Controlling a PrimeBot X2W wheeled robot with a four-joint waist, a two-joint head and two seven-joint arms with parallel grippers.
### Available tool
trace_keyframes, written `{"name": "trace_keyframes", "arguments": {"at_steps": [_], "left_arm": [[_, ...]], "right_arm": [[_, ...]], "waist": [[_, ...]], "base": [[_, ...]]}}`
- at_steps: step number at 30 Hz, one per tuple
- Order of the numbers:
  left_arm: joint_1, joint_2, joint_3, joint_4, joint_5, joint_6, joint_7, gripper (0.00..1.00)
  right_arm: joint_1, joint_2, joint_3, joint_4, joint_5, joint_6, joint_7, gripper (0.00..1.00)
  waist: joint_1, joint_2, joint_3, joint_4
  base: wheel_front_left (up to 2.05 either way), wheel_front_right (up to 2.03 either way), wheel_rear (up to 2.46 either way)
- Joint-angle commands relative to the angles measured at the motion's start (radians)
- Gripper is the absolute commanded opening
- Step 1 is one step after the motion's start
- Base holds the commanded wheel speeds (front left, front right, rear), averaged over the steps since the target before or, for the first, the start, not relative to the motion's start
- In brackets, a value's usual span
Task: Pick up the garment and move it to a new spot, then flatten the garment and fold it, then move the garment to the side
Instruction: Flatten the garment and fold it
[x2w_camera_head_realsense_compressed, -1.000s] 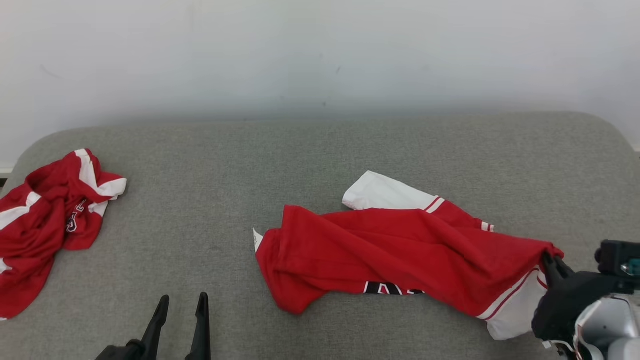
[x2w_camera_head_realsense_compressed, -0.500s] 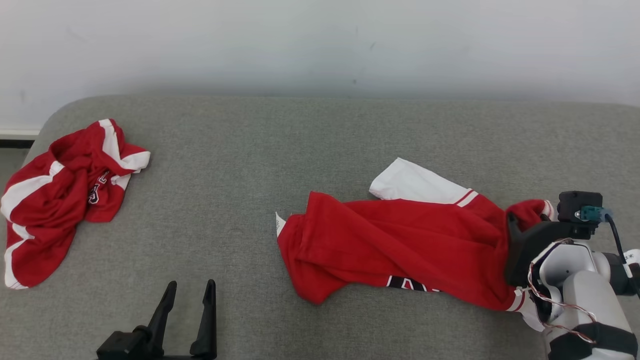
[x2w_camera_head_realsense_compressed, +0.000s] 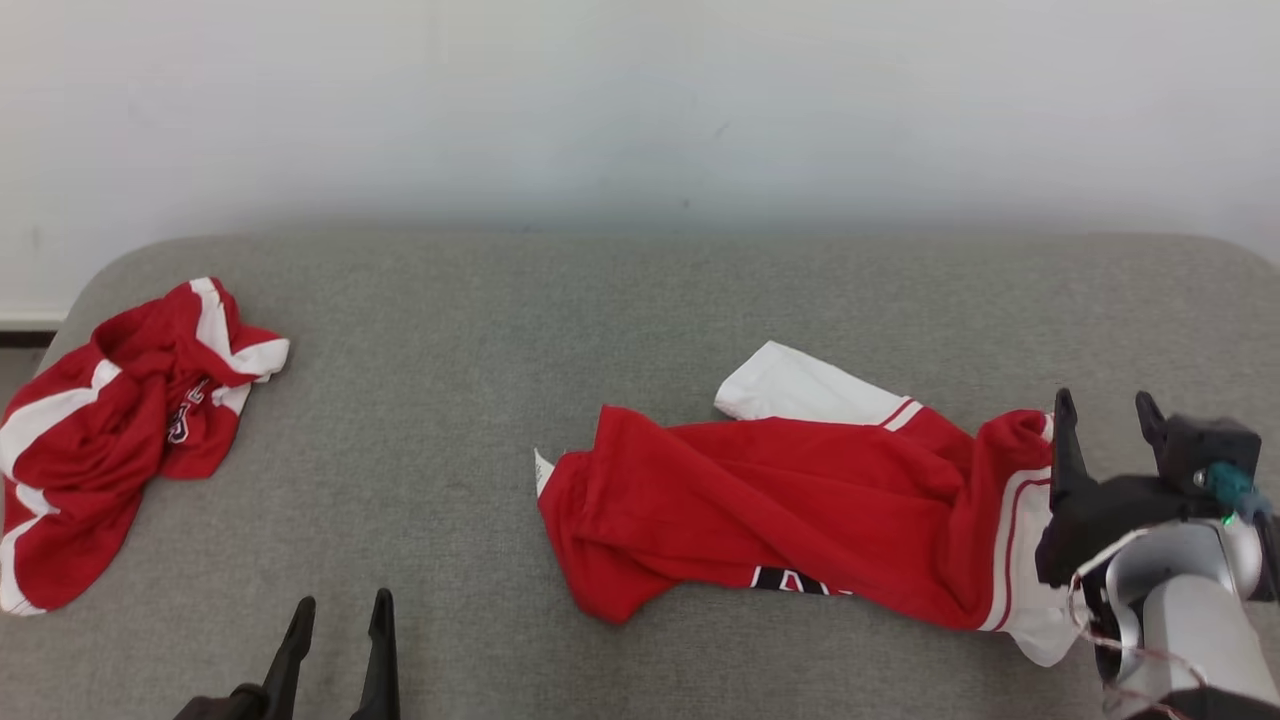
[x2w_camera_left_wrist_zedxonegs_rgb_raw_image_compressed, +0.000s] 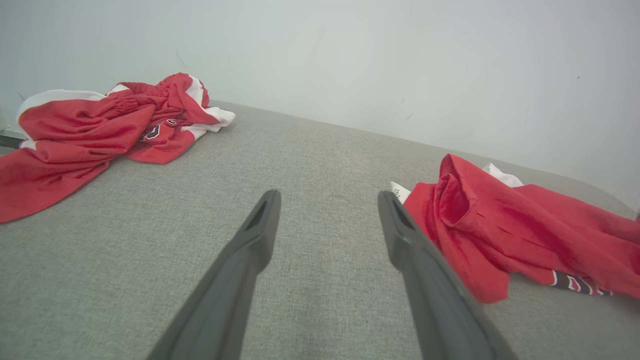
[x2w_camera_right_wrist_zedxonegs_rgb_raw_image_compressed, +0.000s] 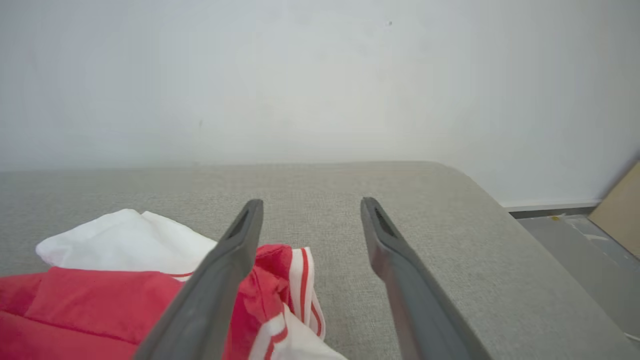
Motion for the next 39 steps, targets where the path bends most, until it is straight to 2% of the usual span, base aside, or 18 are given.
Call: {"name": "trace_keyframes", "arguments": {"at_steps": [1,11,21,32,39], "left_arm": [[0.021,-0.001,0.008,-0.004,-0.009,0.005,-0.001,1.0],[0.062,-0.002,0.027,-0.018,-0.005,0.007,-0.001,1.0],[0.099,-0.005,0.031,-0.02,-0.01,0.015,-0.001,1.0],[0.128,-0.006,0.022,-0.023,-0.015,0.021,-0.001,1.0],[0.027,-0.006,-0.031,0.041,-0.021,0.0,0.03,1.0]], "right_arm": [[0.036,0.0,0.011,-0.027,0.0,-0.002,-0.02,1.0],[0.236,0.009,0.125,-0.204,0.068,-0.002,-0.112,1.0],[0.404,0.008,0.229,-0.272,0.157,-0.002,-0.162,1.0],[0.461,0.008,0.195,-0.313,0.17,-0.002,-0.146,1.0],[0.448,0.008,0.208,-0.332,0.188,-0.002,-0.139,1.0]], "waist": [[0.0,-0.0001,-0.035,-0.035],[0.0,-0.0001,-0.069,-0.103],[0.0,-0.0001,-0.101,-0.13],[0.0,-0.0001,-0.113,-0.138],[0.0,-0.0001,-0.089,-0.16]], "base": [[0.0,0.0,0.0],[0.0,0.0,0.0],[0.0,0.0,0.0],[0.0,0.0,0.0],[0.0,0.0,0.0]]}}
